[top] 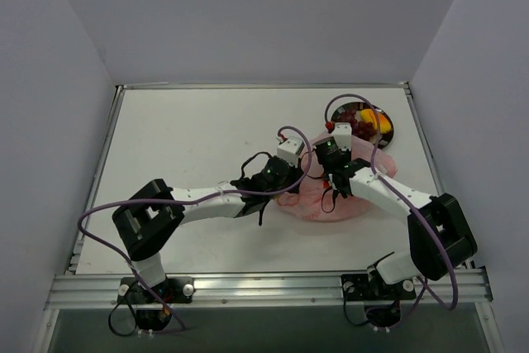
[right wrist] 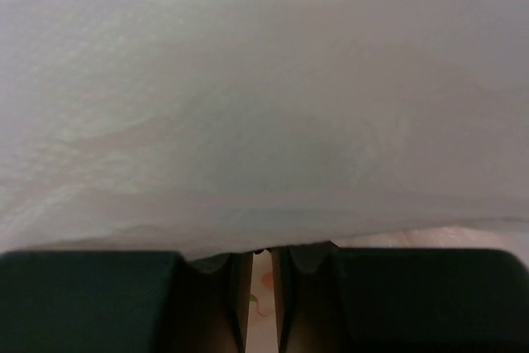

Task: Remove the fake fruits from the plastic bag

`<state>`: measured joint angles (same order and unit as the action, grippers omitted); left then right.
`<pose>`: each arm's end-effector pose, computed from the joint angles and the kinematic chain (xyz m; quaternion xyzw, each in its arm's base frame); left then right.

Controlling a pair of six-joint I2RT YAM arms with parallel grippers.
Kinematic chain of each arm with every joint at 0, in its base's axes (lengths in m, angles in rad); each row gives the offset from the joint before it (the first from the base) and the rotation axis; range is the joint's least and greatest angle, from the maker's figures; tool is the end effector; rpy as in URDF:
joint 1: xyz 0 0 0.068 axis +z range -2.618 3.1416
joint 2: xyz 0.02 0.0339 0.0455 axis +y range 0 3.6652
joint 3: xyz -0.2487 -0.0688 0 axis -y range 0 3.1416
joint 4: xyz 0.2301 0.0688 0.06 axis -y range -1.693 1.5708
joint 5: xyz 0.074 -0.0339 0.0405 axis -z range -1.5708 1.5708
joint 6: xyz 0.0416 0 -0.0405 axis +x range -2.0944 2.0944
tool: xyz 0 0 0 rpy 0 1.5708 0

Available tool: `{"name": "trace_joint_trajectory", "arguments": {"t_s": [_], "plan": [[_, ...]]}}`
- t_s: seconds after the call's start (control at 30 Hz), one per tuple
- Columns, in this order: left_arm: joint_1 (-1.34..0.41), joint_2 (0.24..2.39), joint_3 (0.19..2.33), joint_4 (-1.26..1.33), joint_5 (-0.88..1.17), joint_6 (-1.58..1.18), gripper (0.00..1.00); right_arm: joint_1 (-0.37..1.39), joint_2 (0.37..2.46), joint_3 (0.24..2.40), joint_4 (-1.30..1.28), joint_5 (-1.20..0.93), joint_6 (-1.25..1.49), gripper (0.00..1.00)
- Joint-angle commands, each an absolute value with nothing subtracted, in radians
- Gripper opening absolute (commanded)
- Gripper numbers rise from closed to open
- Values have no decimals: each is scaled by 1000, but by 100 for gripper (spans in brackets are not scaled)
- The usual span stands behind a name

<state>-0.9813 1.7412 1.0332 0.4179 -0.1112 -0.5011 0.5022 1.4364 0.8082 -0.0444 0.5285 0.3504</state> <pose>0.2187 -0.3187 0.2215 0.1581 0.7856 -0.3699 0.4701 0.2679 0.1232 0.2048 0.0471 0.8757 -0.0409 0.4789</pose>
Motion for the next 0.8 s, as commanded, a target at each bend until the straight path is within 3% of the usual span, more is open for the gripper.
{"name": "trace_joint_trajectory", "arguments": {"t_s": [0.0,0.07,0.47,0.77], "plan": [[-976,1726,1034,460,-106,-500,2,514,1433,842,-44,577,356,6],[-976,1726,1034,460,-103,-502,2,522,1407,836,-44,580,359,0],[-977,1727,1020,468,-101,-506,2,545,1097,788,-44,439,408,0],[-979,1713,1022,474,-95,-515,2,549,1003,788,-22,276,500,0]]}}
